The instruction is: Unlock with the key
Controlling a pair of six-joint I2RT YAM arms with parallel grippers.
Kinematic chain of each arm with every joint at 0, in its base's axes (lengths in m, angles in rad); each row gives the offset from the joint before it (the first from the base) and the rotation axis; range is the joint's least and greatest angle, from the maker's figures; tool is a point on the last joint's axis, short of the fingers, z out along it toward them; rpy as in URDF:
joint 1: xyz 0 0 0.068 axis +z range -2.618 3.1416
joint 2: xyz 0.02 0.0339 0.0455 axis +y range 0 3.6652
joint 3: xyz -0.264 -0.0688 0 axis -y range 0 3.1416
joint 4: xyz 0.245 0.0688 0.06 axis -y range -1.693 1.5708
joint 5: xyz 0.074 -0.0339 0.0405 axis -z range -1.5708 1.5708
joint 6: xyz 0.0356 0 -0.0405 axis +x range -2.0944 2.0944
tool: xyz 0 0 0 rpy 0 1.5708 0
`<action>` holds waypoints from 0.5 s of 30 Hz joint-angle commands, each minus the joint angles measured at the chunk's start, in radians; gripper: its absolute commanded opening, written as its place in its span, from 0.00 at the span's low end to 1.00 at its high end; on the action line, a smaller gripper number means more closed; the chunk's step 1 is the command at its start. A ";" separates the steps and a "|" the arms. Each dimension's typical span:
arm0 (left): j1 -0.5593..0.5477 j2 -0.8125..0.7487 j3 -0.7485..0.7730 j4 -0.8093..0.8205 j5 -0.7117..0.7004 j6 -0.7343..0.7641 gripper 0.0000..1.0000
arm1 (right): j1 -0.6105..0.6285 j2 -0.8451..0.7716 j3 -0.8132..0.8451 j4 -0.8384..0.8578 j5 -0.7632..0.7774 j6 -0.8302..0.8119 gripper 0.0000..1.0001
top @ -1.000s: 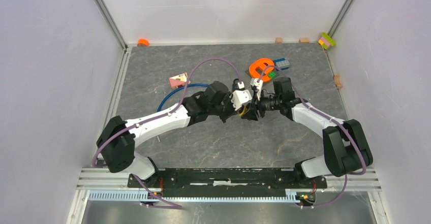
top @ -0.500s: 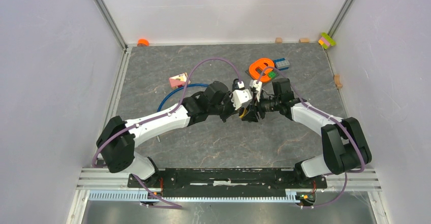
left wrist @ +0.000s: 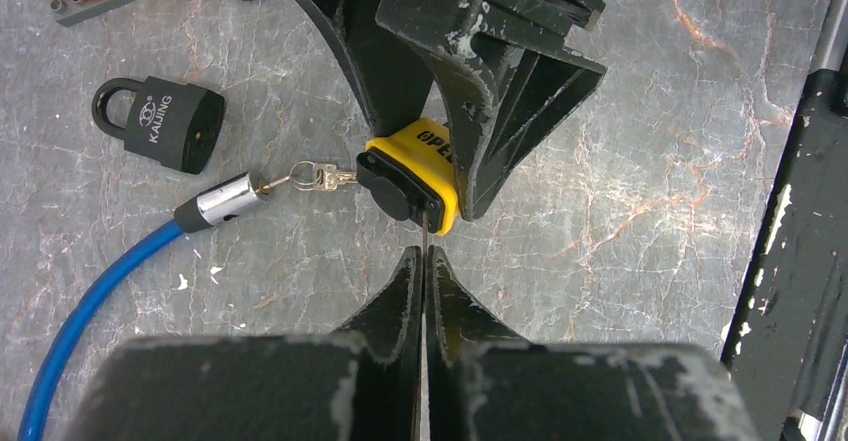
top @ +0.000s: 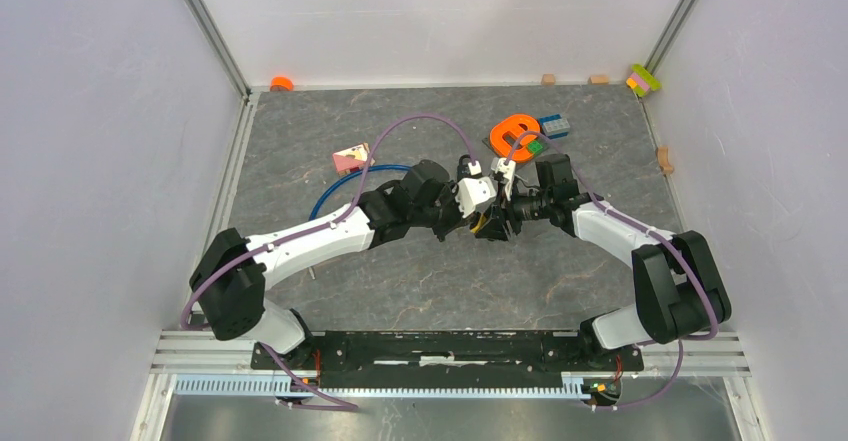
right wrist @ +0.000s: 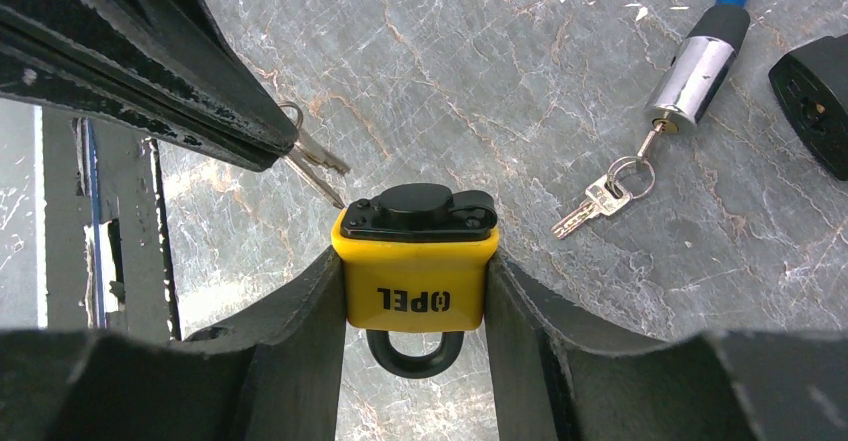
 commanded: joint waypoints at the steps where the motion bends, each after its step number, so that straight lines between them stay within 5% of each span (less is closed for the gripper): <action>1: -0.007 0.006 0.002 0.009 0.025 0.031 0.02 | -0.004 -0.009 0.033 0.046 -0.047 0.006 0.00; 15: -0.006 0.013 -0.001 0.005 0.024 0.028 0.02 | -0.004 -0.013 0.033 0.047 -0.047 0.009 0.00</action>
